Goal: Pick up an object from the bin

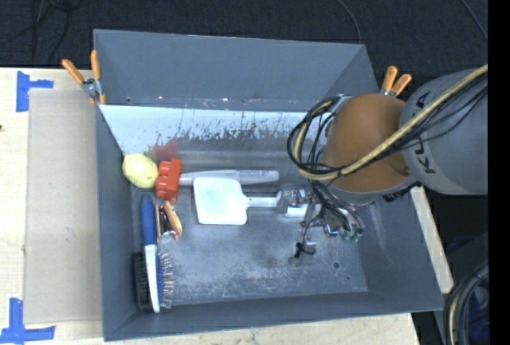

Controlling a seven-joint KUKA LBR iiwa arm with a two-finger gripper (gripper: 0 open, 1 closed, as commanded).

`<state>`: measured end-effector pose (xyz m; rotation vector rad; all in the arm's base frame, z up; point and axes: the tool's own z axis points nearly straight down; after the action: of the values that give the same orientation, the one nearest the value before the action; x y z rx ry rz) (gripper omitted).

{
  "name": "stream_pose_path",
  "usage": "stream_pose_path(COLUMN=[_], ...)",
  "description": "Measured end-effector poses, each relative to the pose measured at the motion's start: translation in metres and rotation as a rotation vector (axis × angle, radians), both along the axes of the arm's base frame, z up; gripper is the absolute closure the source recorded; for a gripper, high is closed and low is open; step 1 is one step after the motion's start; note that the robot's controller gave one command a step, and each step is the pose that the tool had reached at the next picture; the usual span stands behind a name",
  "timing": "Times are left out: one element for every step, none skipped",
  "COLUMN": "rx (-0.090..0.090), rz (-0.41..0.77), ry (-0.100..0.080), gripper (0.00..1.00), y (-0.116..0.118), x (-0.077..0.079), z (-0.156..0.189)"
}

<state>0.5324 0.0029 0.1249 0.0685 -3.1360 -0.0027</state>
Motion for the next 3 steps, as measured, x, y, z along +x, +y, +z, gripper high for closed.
stream_pose_path(rx=[-0.001, 0.001, 0.002], rz=[-0.058, 0.011, 0.056], ry=[0.0, -0.003, 0.0], gripper=[0.0, 0.0, 1.0], y=[0.081, 0.036, 0.107], x=[-0.016, 0.06, 0.062], z=[0.001, -0.04, -0.054])
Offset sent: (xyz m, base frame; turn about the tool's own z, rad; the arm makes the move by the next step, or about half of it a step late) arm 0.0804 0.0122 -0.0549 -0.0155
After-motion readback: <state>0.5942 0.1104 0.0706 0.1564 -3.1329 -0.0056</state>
